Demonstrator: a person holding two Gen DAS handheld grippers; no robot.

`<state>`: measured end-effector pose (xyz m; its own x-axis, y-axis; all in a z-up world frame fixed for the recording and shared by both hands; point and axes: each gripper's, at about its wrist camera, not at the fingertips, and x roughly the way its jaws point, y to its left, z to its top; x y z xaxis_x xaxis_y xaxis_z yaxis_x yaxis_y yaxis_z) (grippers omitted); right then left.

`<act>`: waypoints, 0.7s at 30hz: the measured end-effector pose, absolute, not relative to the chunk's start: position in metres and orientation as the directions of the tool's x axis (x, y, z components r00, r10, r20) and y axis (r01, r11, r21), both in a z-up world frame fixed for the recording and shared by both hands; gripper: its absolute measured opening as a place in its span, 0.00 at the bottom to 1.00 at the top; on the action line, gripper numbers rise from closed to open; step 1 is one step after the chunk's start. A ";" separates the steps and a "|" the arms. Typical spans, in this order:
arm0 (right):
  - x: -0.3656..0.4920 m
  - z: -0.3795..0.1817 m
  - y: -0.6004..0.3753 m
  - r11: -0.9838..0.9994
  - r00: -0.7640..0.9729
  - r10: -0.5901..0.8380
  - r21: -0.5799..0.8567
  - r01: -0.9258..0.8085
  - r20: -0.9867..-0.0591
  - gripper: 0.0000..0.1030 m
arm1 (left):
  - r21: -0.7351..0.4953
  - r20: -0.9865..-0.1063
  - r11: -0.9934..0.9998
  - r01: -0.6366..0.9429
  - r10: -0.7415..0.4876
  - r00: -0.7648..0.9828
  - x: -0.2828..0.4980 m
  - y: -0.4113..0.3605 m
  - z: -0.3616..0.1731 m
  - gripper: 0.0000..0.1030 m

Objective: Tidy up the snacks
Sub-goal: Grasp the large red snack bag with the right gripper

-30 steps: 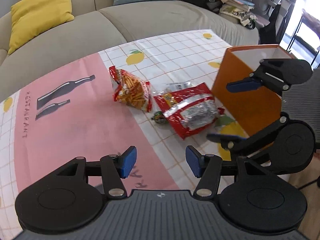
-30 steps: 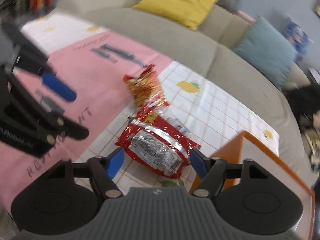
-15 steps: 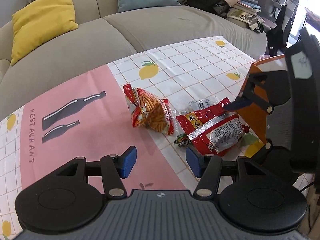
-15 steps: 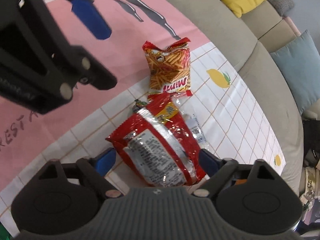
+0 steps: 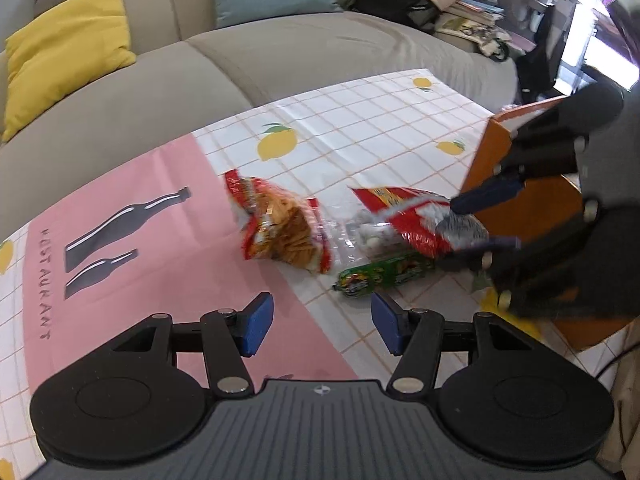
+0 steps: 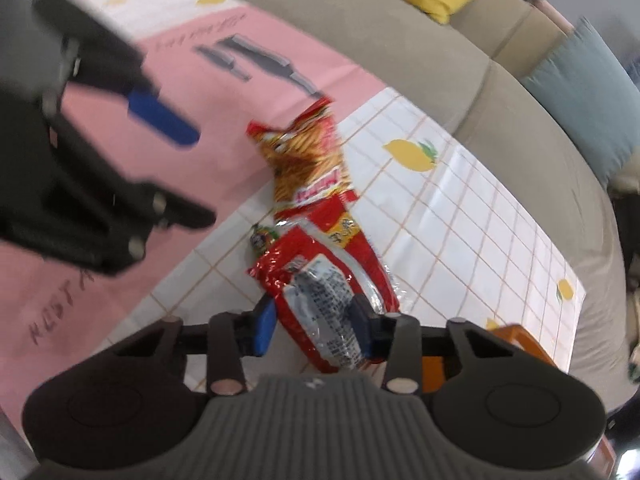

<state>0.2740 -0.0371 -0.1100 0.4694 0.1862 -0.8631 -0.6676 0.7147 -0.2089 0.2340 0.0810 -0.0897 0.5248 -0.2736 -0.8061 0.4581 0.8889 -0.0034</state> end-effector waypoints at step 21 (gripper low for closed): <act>0.334 -0.095 -0.110 0.909 0.289 0.365 0.272 -0.315 -0.885 0.30 | 0.094 -0.835 0.662 0.743 -0.355 0.421 0.259 0.006 -0.135 0.64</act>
<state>0.3336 -0.1100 -0.0949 0.2894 0.3655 -0.8847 -0.3151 0.9091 0.2725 0.2593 0.0061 -0.1351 0.4213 -0.3547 -0.8347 0.7432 0.6625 0.0936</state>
